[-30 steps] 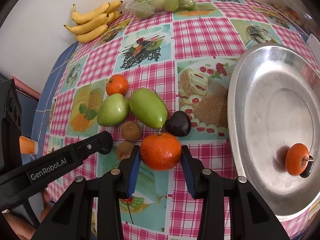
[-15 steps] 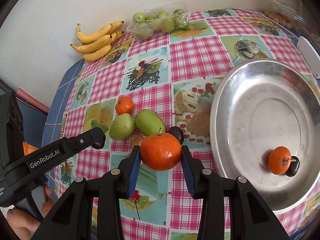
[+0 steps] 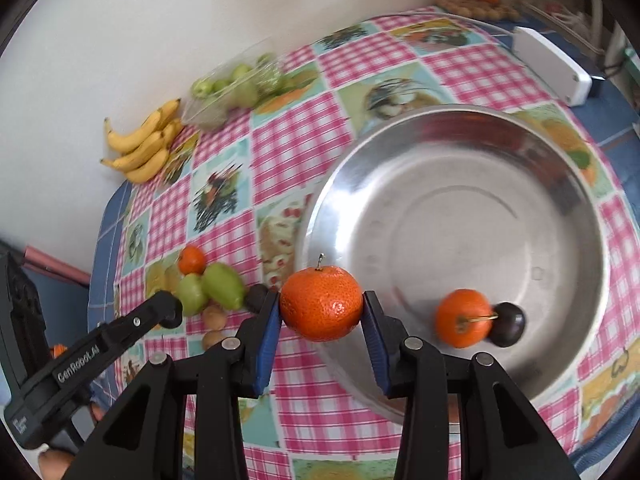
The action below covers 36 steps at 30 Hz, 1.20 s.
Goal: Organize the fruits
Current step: 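Carry the tangerine and plum over the steel bowl with both tools, then open both tools to drop the tangerine and plum into the bowl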
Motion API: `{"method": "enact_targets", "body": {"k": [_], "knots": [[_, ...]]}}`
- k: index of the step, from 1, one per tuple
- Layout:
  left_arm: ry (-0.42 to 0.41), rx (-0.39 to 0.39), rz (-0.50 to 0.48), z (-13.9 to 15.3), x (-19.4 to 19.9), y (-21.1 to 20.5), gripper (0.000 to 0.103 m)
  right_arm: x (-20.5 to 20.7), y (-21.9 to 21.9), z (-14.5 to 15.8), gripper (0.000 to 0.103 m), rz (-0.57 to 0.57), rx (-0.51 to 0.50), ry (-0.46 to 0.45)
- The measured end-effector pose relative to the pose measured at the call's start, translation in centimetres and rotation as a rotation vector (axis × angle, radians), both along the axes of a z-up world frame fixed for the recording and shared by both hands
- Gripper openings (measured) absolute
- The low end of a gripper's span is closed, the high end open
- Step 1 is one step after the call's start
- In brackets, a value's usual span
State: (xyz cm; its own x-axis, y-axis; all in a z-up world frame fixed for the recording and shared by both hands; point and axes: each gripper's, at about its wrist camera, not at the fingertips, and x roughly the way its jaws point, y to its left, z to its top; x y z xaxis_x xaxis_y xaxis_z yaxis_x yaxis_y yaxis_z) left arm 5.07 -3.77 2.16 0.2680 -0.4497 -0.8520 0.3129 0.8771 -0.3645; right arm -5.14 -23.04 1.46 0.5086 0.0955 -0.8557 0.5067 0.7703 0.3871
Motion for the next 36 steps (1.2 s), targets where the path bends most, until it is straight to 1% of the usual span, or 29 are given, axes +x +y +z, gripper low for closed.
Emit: {"method": "enact_targets", "body": {"k": [5,12,15,18,22,26,27,28,29,30,31,34,36], "knots": [[-0.019,-0.002,-0.090,0.4,-1.9,-3.5,0.026,-2.1,-3.0,0.5,0.041,-0.101,-0.053,0.029],[-0.038,0.000,-0.205,0.2,-4.6,-8.2,0.026,-4.4,-6.1,0.5,0.042,-0.195,-0.045,0.035],[-0.058,0.014,-0.247,0.0,-5.5,-9.8,0.026,-4.8,-6.6,0.4,0.043,-0.210,-0.061,0.051],[-0.067,0.038,-0.281,-0.7,-6.3,-11.1,0.026,-4.7,-6.5,0.1,0.043,-0.200,-0.075,0.067],[-0.053,0.047,-0.300,-1.5,-6.5,-11.7,0.027,-4.4,-6.4,-0.3,0.043,-0.194,-0.066,0.077],[-0.063,0.055,-0.302,-1.6,-6.6,-11.8,0.028,-4.2,-6.2,-0.3,0.043,-0.187,-0.072,0.079],[-0.062,0.058,-0.301,-1.6,-6.6,-11.8,0.030,-4.1,-6.2,-0.3,0.043,-0.185,-0.074,0.079],[-0.060,0.057,-0.301,-1.6,-6.5,-11.8,0.037,-4.1,-6.1,-0.3,0.043,-0.181,-0.076,0.080],[-0.059,0.056,-0.300,-1.7,-6.5,-11.7,0.050,-4.0,-6.1,-0.3,0.043,-0.179,-0.076,0.082],[-0.060,0.056,-0.296,-1.6,-6.5,-11.7,0.055,-4.0,-6.1,-0.3,0.043,-0.176,-0.077,0.083],[-0.061,0.054,-0.293,-1.6,-6.5,-11.6,0.057,-3.9,-6.1,-0.4,0.043,-0.176,-0.076,0.085],[-0.056,0.047,-0.280,-1.4,-6.3,-11.2,0.058,-4.0,-6.1,-0.4,0.043,-0.178,-0.075,0.087],[-0.051,0.052,-0.254,-1.4,-5.8,-10.7,0.061,-4.0,-6.2,-0.4,0.043,-0.180,-0.075,0.087]]}}
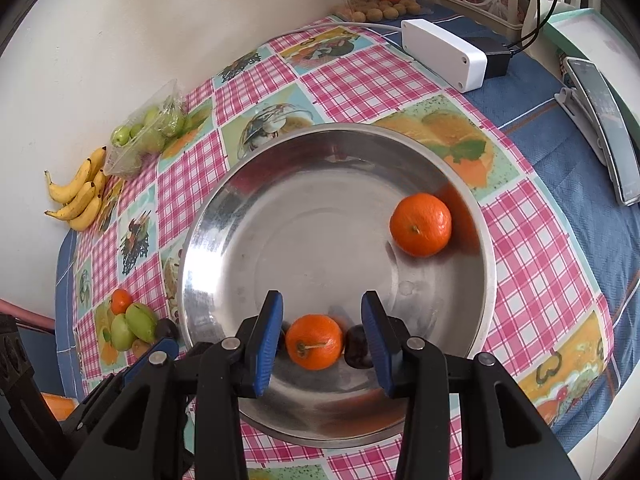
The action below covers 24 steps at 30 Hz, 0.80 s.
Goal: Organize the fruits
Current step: 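Open both tools to drop the tangerine and plum into the bowl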
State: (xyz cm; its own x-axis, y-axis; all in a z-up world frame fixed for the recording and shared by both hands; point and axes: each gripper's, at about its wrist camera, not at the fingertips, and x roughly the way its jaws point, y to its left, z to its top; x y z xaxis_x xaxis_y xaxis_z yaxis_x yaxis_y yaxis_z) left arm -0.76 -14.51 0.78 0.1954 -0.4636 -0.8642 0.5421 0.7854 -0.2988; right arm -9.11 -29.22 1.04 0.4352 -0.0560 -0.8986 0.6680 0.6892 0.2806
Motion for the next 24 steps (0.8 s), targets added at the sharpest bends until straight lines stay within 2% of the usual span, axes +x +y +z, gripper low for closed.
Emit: {"method": "enact_targets", "body": {"k": [3,4,6,8,9,12,17,24], "knots": [[-0.015,0.021,0.067,0.3,0.8,1.1,0.070,0.0,0.0,0.0,0.045,-0.002,-0.001,0.002],[-0.021,0.033,0.099,0.4,1.2,1.7,0.077,0.0,0.0,0.0,0.049,-0.003,0.000,0.003],[-0.045,0.054,0.156,0.6,1.9,2.8,0.086,0.1,0.1,-0.1,0.067,0.000,0.001,0.003],[-0.063,0.079,0.213,0.7,2.4,3.9,0.100,0.2,0.3,0.0,0.071,0.008,-0.005,0.004],[-0.067,0.088,0.243,0.5,2.7,4.4,0.103,0.3,0.4,0.0,0.072,0.011,-0.008,0.004],[-0.062,0.112,0.306,0.1,3.4,5.8,0.103,0.4,0.5,-0.1,0.080,0.019,-0.014,0.012],[-0.043,0.158,0.372,-0.9,3.9,7.1,0.103,0.6,0.8,-0.3,0.084,0.032,-0.025,0.019],[-0.030,0.176,0.424,-1.3,4.3,8.3,0.103,0.7,0.9,-0.4,0.085,0.041,-0.041,0.025]]}}
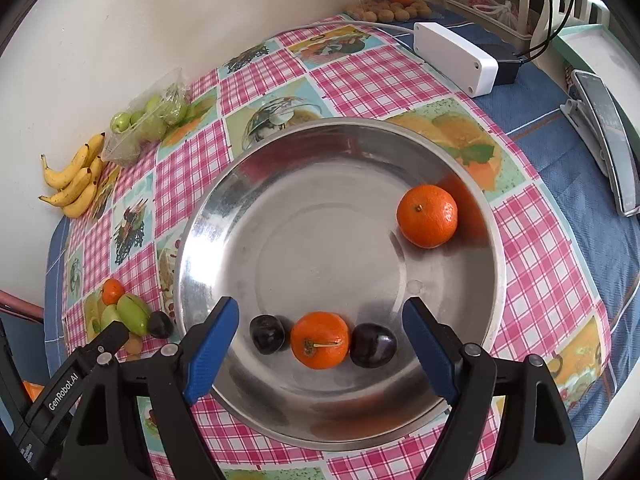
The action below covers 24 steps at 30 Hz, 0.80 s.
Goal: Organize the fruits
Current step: 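Withdraw both tools from the bowl toward the fruit cluster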
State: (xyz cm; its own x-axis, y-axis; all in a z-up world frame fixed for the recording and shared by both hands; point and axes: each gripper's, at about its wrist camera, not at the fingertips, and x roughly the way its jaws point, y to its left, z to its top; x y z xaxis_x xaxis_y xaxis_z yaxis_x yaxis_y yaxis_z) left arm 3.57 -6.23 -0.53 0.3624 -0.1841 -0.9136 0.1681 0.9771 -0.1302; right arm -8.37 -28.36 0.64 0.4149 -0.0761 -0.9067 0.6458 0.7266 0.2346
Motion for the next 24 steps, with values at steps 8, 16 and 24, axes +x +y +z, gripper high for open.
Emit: {"method": "enact_targets", "body": {"k": [8,16,24], "knots": [[0.003,0.012,0.007,-0.1,0.2,0.3,0.103,0.1,0.0,0.0,0.102,0.007,-0.015,0.000],[0.004,0.009,0.006,-0.2,0.3,0.4,0.103,0.1,0.1,-0.1,0.102,0.004,-0.022,0.013],[0.019,-0.004,0.017,-0.3,0.5,1.1,0.103,0.3,0.3,0.0,0.102,-0.001,-0.017,-0.003]]}}
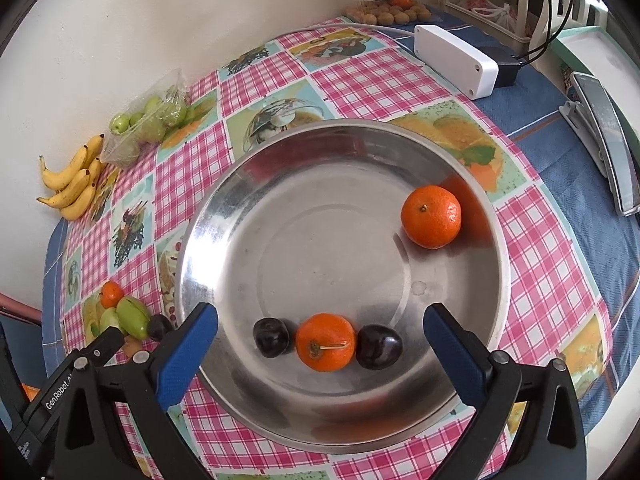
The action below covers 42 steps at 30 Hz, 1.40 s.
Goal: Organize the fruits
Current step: 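Withdraw both tools from the bowl toward the fruit cluster, then reach the right tool to the dark plum beside the green mango and grasp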
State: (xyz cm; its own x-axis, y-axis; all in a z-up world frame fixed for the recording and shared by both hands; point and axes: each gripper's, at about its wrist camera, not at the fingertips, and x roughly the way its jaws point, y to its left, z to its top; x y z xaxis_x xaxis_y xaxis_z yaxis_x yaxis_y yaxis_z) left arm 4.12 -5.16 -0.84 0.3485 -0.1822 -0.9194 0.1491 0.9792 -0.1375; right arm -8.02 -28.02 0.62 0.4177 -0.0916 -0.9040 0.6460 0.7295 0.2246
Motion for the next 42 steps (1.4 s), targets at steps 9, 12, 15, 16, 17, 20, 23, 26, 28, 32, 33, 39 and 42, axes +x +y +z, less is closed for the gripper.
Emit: {"method": "enact_targets", "body": {"k": [9,12,15,16,17,20,23,26,28,32,33,39,42], "knots": [[-0.036,0.005,0.053,1.0,1.4,2.6,0.103,1.6,2.4,0.1,0.102,0.089,-0.045,0.029],[-0.050,0.020,0.073,1.4,2.0,3.9,0.103,2.1,3.7,0.3,0.102,0.132,-0.050,0.025],[-0.077,0.055,0.098,1.7,2.5,5.2,0.103,2.8,5.2,0.5,0.102,0.181,-0.065,0.022],[-0.083,0.063,0.106,1.8,2.7,5.7,0.103,3.0,5.7,0.5,0.102,0.194,-0.074,0.023],[-0.087,0.069,0.113,1.9,2.9,6.2,0.103,3.2,6.2,0.6,0.102,0.209,-0.081,0.024],[-0.095,0.089,0.120,2.0,3.3,7.3,0.103,3.4,7.3,0.6,0.102,0.238,-0.083,0.027],[-0.103,0.118,0.122,2.1,3.7,8.3,0.103,3.9,8.3,0.6,0.102,0.260,-0.068,0.020],[-0.100,0.133,0.125,1.9,4.0,9.2,0.103,4.4,9.4,0.6,0.102,0.285,-0.070,0.015],[-0.086,0.122,0.138,1.7,4.2,9.9,0.103,4.8,10.0,0.7,0.102,0.299,-0.067,0.011],[-0.070,0.101,0.163,1.5,4.6,11.0,0.103,5.4,11.2,0.7,0.102,0.326,-0.049,-0.001],[-0.069,0.097,0.167,1.5,4.7,11.2,0.103,5.6,11.5,0.7,0.102,0.332,-0.048,-0.003],[-0.059,0.071,0.181,1.5,4.8,11.8,0.103,6.4,13.4,0.8,0.102,0.397,-0.036,-0.031],[-0.039,0.053,0.172,1.2,4.8,11.6,0.103,6.9,14.3,0.8,0.102,0.432,-0.034,-0.044]]}}
